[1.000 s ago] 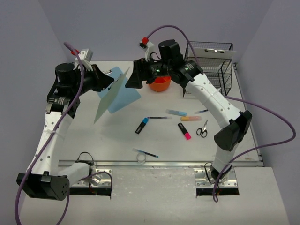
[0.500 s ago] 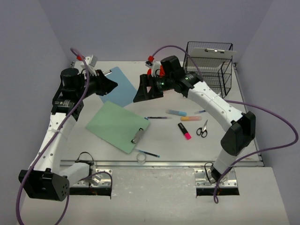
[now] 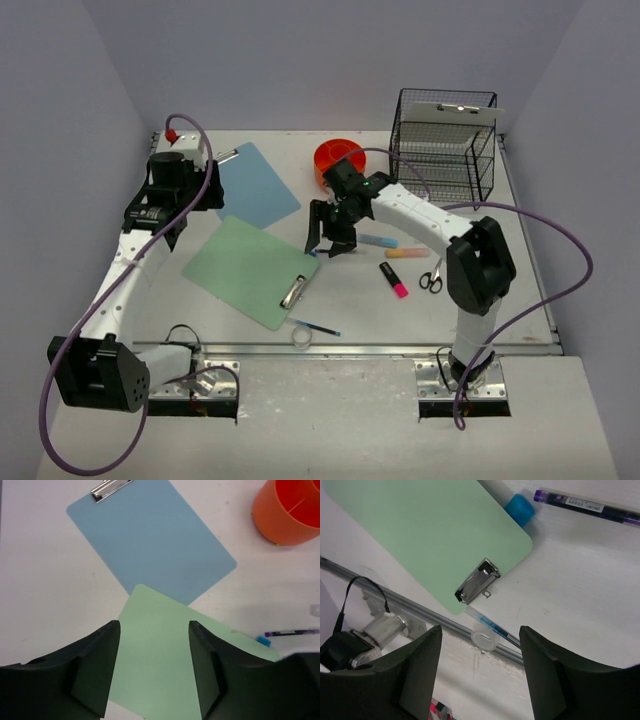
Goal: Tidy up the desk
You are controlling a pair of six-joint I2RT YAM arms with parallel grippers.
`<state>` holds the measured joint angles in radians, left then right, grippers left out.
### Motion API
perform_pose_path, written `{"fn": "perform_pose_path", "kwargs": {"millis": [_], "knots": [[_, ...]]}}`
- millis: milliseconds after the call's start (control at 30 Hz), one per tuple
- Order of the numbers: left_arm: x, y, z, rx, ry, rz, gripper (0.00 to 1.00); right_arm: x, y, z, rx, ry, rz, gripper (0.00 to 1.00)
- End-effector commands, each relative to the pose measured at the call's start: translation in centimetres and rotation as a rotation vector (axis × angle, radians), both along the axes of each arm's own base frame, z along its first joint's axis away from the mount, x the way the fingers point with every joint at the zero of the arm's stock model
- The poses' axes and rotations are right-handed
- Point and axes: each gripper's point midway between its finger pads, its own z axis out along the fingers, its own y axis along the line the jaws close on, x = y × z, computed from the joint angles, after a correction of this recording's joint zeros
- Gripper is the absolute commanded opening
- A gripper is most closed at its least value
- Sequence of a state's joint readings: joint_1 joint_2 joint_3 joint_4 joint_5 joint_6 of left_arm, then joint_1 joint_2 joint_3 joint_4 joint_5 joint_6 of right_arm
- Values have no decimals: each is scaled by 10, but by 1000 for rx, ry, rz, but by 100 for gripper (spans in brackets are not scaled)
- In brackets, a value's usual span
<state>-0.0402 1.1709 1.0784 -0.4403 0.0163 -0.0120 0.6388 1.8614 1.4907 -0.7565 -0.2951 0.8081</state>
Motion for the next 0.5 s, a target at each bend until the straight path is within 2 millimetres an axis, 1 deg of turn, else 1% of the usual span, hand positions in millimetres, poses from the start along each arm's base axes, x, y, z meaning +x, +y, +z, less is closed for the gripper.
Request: {"fn": "perform_pose_path", "kwargs": {"millis": [0, 67, 100, 200, 267, 367, 400, 467], "knots": [[-4, 34, 15, 62, -90, 192, 57, -34, 5, -27, -159, 96, -32, 63], [-6, 40, 11, 57, -88, 217, 58, -56, 6, -45, -200, 163, -31, 63], [-7, 42, 10, 49, -90, 229, 59, -66, 10, -50, -205, 187, -27, 63], [-6, 43, 8, 23, -102, 231, 59, -82, 19, -64, -248, 210, 3, 65], [-6, 40, 3, 0, -94, 231, 59, -82, 26, -71, -270, 211, 14, 67], [-7, 35, -1, -30, -85, 217, 59, -75, 36, -73, -285, 182, 21, 73], [-8, 40, -2, -37, -84, 230, 59, -71, 38, -75, -286, 175, 16, 75], [-10, 43, -4, -42, -82, 236, 59, -66, 42, -77, -283, 168, 12, 77]]}}
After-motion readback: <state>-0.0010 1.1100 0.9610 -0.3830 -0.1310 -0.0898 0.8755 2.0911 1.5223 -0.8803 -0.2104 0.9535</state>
